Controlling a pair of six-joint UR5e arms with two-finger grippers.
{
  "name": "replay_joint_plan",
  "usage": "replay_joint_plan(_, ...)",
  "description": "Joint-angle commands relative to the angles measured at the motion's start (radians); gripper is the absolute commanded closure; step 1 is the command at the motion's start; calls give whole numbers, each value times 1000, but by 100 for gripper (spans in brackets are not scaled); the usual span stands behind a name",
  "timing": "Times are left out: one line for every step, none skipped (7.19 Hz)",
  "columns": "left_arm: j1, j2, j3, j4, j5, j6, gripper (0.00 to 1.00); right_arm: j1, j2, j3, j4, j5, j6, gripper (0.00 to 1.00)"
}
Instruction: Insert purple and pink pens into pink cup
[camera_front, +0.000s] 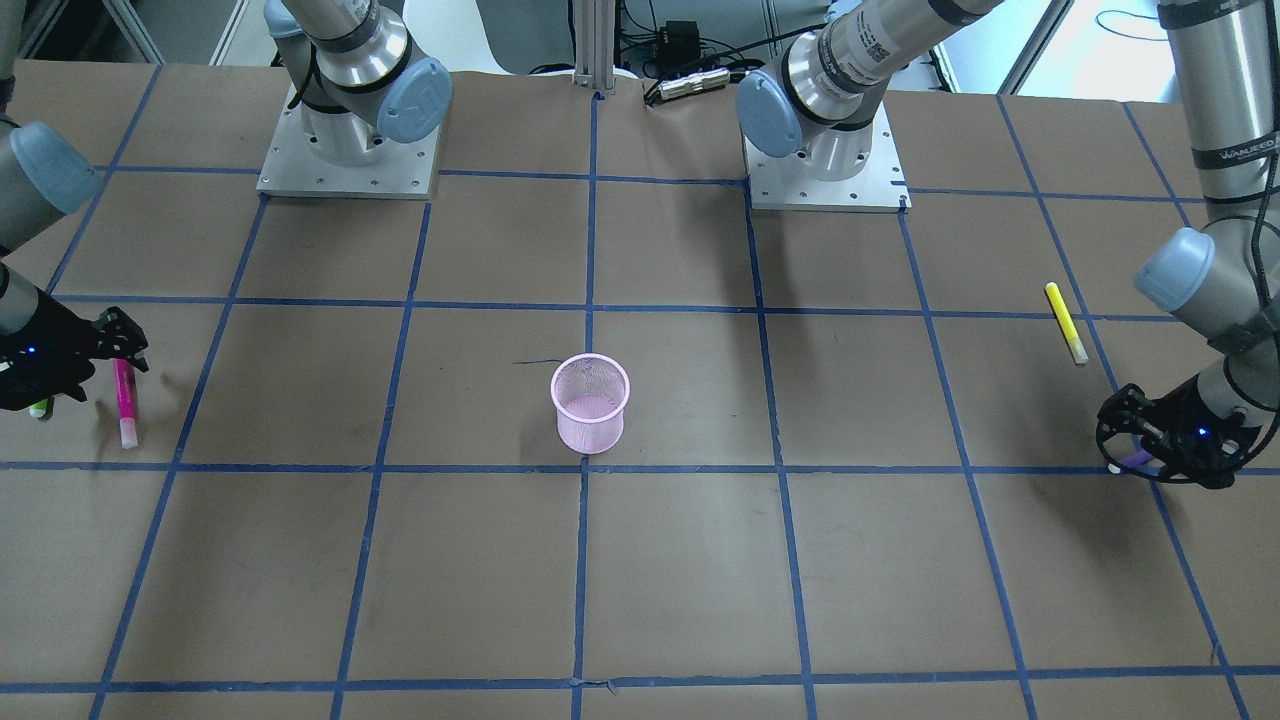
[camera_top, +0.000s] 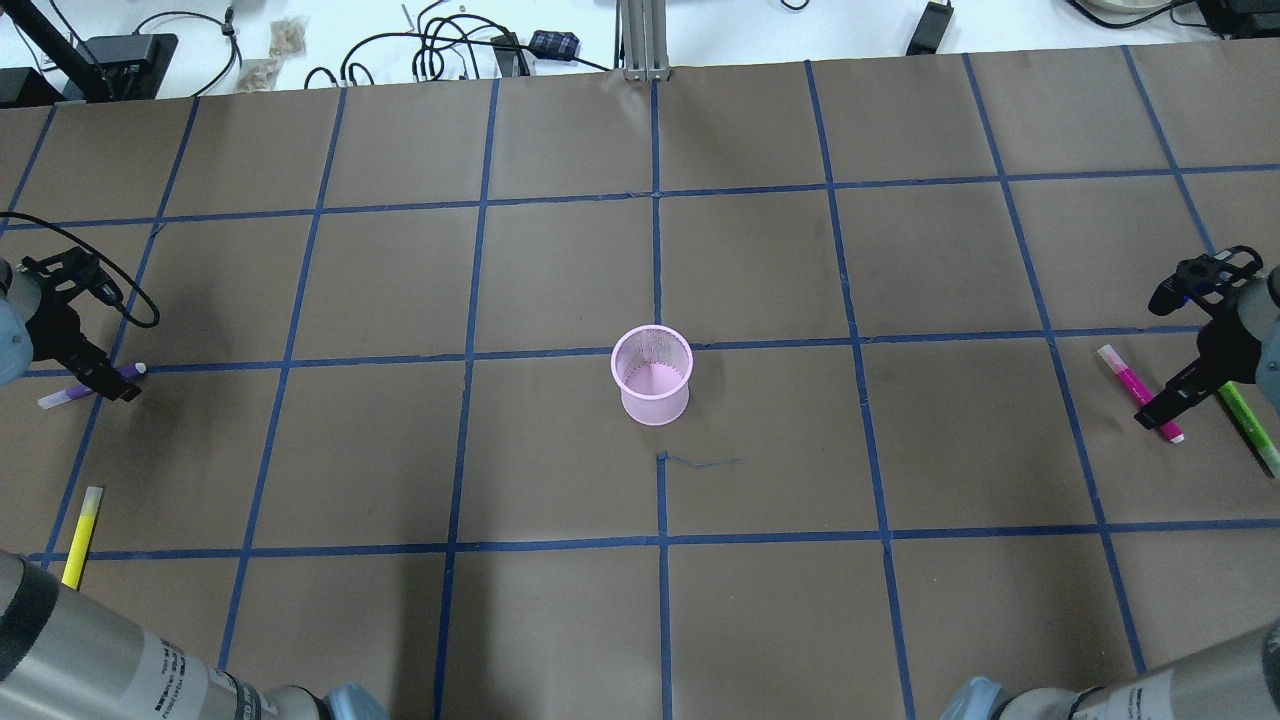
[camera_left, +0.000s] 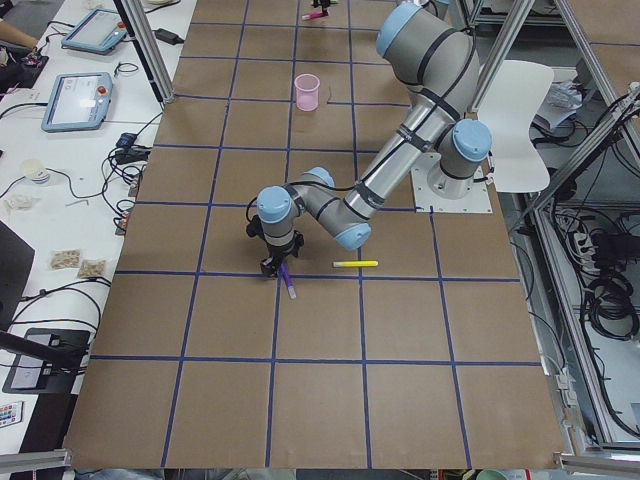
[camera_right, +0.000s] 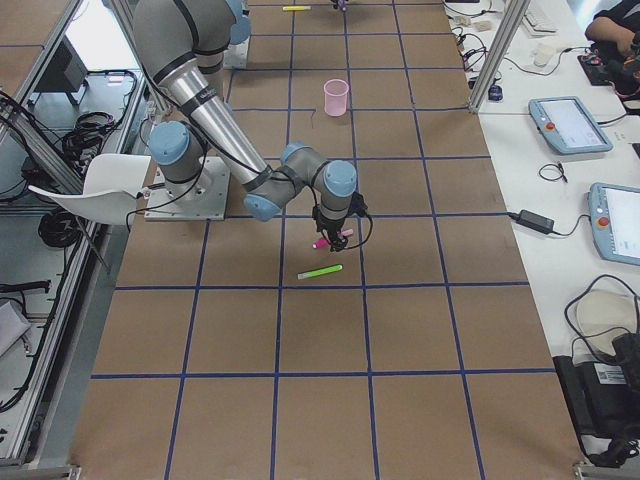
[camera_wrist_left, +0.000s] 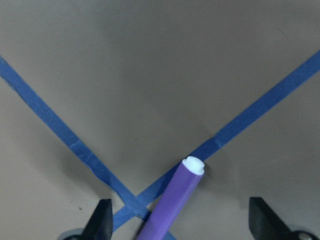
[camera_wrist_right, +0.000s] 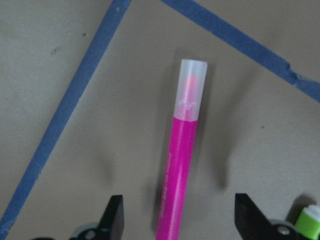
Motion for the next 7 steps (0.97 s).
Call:
replay_joint_plan(0, -8, -1, 0, 1, -3, 22, 0, 10, 1, 5, -2, 1, 23)
replay_joint_plan(0, -12, 0, 2, 4, 0, 30, 0, 8, 1, 6, -3, 2, 36)
replay_joint_plan(0, -12, 3, 2, 4, 0, 49, 0, 6, 1, 8, -3, 2, 60)
replay_joint_plan(0, -14, 9, 2, 4, 2, 64, 0, 6, 1, 8, -3, 1, 86)
replay_joint_plan(0, -12, 11, 2, 4, 2, 83, 0, 5, 1, 11, -3, -4, 100)
replay_joint_plan(0, -11, 12, 2, 6, 0, 100, 0, 5, 1, 13, -28, -5, 100)
replay_joint_plan(0, 0, 14, 5, 6, -11, 100, 0, -1, -5, 17, -55, -4, 100)
